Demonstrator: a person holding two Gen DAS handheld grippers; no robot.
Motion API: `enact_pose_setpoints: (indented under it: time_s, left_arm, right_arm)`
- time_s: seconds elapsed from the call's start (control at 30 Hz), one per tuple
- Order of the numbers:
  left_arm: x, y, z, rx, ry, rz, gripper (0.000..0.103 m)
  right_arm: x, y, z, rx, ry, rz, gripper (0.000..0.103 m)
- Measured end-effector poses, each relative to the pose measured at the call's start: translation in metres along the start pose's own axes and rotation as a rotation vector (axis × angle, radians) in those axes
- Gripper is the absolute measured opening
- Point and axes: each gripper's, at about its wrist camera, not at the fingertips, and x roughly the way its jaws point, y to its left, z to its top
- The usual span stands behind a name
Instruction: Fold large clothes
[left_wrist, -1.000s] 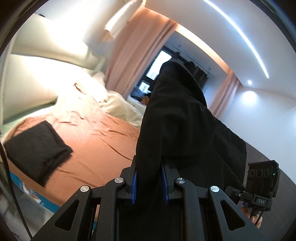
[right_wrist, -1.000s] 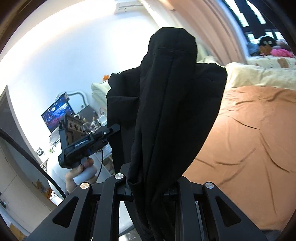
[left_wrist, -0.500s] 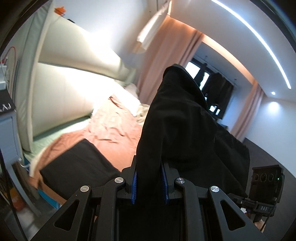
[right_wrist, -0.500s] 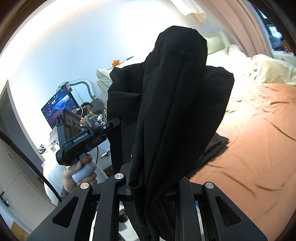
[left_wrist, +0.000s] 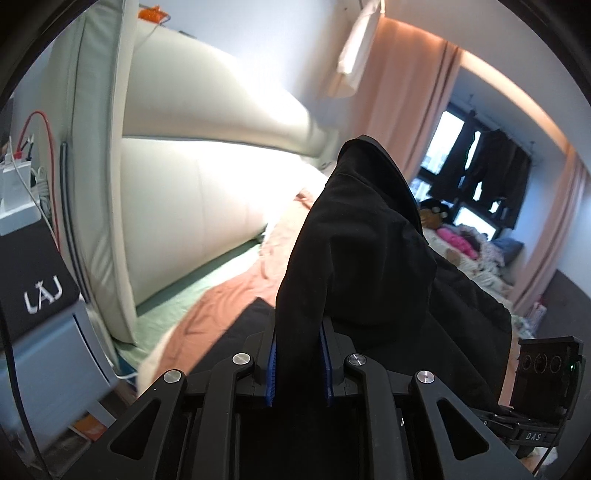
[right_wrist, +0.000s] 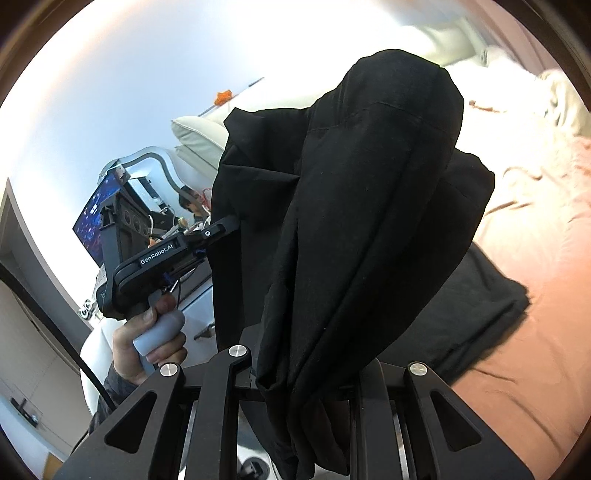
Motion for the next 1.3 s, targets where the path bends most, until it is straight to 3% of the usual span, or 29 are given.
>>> enact_pose_setpoints:
  time_s: [0.27, 0.47, 0.67, 0.73, 0.9, 0.97, 1.03, 1.2, 1.3]
  left_arm:
    - [0.078, 0.033, 0.01, -0.024, 0.095, 0.067, 0.019]
    - [0.135, 0.048, 0.005, -0.049, 0.161, 0.114, 0.019]
    - [0.175, 0.056, -0.017, -0.059, 0.244, 0.244, 0.027]
    - [0.174, 0.056, -0.024, -0.059, 0.25, 0.296, 0.027]
    - [0.145, 0.056, -0.058, -0.117, 0.222, 0.263, 0.036]
    - [0.132, 0.059, -0.073, -0.152, 0.213, 0.274, 0.042]
    - [0.116, 0.066, -0.095, -0.225, 0.204, 0.284, 0.058]
    - [0.087, 0.072, -0.136, -0.332, 0.177, 0.308, 0.064]
    - [0.078, 0.072, -0.153, -0.384, 0.157, 0.301, 0.085]
  right_arm:
    - [0.043, -0.08, 0.009, 0.099, 0.048, 0.041, 0.014]
    - [0.064, -0.135, 0.012, 0.16, 0.078, 0.022, 0.014]
    - [0.077, -0.176, 0.006, 0.22, 0.115, -0.037, 0.014]
    - [0.08, -0.191, 0.004, 0.242, 0.122, -0.065, 0.014]
    - [0.092, -0.226, -0.016, 0.32, 0.148, -0.206, 0.014]
    - [0.09, -0.235, -0.026, 0.384, 0.136, -0.192, 0.014]
    - [0.083, -0.242, -0.034, 0.424, 0.136, -0.179, 0.019]
    - [0.065, -0.239, -0.039, 0.435, 0.158, -0.168, 0.024]
    - [0.053, -0.242, -0.041, 0.425, 0.175, -0.152, 0.027]
